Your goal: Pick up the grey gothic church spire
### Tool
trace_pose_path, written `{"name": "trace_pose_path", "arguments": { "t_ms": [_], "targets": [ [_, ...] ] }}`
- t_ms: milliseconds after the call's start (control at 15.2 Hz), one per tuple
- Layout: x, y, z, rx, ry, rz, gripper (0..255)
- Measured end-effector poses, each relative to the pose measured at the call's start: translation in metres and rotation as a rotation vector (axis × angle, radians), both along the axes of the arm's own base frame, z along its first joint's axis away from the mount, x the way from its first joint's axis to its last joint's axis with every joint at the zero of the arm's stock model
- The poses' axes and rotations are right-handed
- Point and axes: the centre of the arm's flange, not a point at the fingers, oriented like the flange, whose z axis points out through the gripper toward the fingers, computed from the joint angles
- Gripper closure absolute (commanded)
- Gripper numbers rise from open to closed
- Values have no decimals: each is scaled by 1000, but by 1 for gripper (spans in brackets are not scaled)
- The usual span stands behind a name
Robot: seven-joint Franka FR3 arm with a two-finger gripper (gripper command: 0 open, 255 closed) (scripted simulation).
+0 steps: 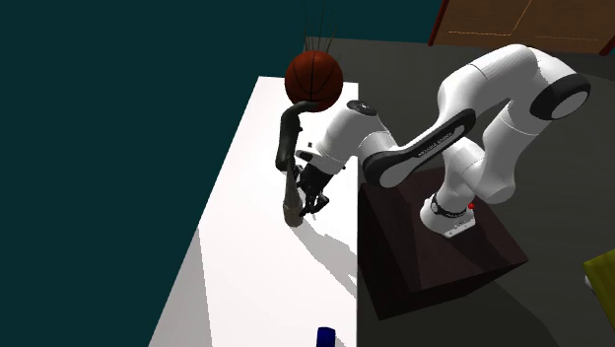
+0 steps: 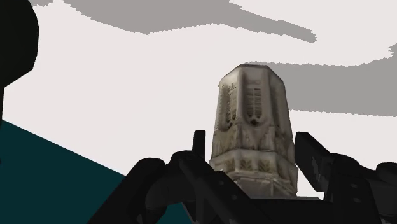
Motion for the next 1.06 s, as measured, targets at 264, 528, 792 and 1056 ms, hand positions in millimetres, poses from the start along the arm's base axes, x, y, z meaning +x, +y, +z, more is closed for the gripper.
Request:
{"name": "trace_pose_path", "arguments": {
  "t_ms": [264,528,792,1056],
  "targets": [
    [0,-1,15,0,1,-1,255],
    [1,0,36,0,1,-1,255],
    [-1,0,57,0,1,-1,255],
    [0,-1,76,0,1,-1,255]
  ]
}}
